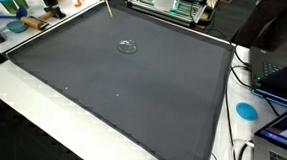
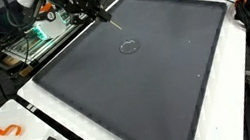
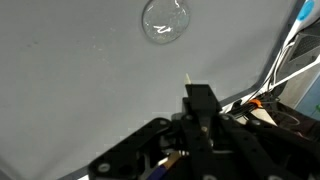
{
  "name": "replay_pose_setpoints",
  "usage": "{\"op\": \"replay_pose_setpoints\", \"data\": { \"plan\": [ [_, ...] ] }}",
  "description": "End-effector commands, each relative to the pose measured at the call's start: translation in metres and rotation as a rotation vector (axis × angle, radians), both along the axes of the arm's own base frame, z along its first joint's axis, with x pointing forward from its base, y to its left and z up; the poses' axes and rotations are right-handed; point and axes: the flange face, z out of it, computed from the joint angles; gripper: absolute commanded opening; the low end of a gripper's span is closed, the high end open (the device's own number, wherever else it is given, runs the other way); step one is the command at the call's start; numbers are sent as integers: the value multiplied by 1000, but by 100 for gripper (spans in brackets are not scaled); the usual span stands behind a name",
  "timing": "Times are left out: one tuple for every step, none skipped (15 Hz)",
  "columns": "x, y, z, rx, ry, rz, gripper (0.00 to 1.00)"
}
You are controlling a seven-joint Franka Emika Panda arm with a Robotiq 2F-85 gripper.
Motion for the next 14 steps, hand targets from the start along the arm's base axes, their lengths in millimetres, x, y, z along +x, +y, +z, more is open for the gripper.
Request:
{"op": "replay_pose_setpoints", "data": {
  "plan": [
    [-17, 11, 0, -36, -30, -2, 3],
    [-18, 14, 1, -53, -36, -4, 3],
    [-20, 17, 1, -65, -41, -4, 3],
    [-20, 21, 3, -78, -49, -6, 3],
    [-21, 25, 3, -90, -54, -3, 3],
    [-22, 30, 5, -101, -62, 1, 3],
    [-23, 34, 6, -113, -68, 3, 3],
    [-24, 39, 8, -121, -75, 9, 3],
    [-25, 43, 9, -127, -81, 12, 3],
    [-26, 48, 10, -135, -86, 19, 3],
    [-27, 52, 12, -142, -91, 24, 3],
    [-28, 56, 13, -153, -99, 27, 3],
    [-29, 59, 14, -161, -102, 31, 3],
    [-30, 63, 15, -170, -104, 35, 3]
  ]
}}
